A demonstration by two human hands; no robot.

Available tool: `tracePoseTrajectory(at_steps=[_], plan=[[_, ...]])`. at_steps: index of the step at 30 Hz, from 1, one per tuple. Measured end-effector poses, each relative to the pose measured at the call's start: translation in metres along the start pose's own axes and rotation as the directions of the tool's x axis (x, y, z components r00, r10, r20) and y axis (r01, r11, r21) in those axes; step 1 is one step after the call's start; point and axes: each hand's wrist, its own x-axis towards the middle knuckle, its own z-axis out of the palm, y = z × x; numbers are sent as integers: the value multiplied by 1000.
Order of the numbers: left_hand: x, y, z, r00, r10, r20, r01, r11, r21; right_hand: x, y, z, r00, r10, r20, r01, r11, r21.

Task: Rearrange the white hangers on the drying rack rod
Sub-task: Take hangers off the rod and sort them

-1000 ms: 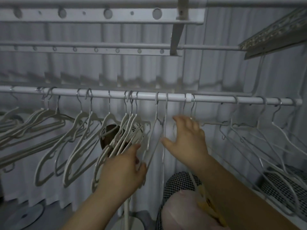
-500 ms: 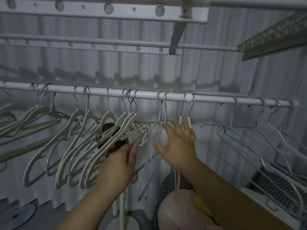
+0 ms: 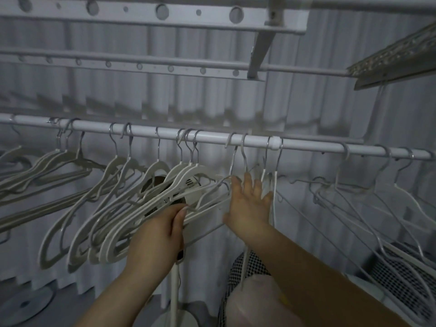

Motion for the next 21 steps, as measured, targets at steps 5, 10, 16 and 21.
tracePoseTrajectory(at_steps=[5,10,16,21], plan=[[2,-3,-1,999,7,-54,-6,1000,18,-2,15,5,994,-2,-108,10,997,75],[8,1,4,989,56,-134,-54,998,15,-5,35,5,980,-11,-200,37,991,129],[22,7,13,987,64,-151,-58,997,47,-8,56,0,977,17,-212,-4,998,58],[42,18,22,977,131,-166,-113,987,114,-12,67,-5,980,-10,-196,24,997,72]])
